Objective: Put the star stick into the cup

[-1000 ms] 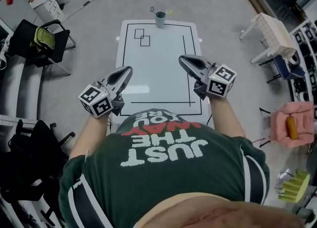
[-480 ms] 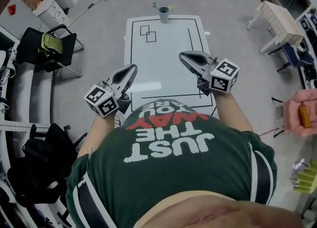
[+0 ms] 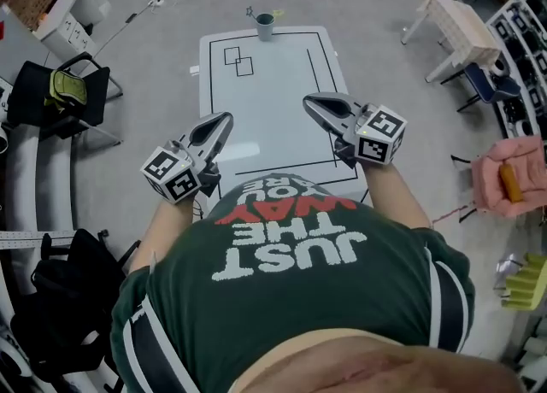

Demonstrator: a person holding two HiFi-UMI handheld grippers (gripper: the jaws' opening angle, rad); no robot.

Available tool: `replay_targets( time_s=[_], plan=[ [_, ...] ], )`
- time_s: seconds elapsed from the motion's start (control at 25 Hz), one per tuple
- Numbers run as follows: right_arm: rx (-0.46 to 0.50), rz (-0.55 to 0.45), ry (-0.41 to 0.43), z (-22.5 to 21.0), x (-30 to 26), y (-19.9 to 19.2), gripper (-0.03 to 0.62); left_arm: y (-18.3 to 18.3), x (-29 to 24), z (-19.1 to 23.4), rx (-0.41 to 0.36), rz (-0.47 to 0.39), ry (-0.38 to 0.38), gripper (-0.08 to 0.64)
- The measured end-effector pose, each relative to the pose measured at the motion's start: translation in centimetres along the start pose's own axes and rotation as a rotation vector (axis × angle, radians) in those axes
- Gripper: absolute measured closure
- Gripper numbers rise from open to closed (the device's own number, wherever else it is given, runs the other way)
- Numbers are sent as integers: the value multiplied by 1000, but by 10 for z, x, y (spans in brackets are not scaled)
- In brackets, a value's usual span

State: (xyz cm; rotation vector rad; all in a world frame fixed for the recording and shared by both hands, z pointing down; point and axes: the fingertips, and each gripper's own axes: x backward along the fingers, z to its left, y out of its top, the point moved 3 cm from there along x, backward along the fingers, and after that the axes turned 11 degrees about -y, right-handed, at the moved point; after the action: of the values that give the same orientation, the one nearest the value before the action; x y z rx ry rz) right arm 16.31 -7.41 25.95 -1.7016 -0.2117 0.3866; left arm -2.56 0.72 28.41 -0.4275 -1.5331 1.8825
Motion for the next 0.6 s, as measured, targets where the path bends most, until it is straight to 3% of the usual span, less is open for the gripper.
replay_targets(
  time_s=[0.6],
  plan=[
    [9,24,19,-2,-9,-7,558,-5,1,7,15,3,14,551]
  ],
)
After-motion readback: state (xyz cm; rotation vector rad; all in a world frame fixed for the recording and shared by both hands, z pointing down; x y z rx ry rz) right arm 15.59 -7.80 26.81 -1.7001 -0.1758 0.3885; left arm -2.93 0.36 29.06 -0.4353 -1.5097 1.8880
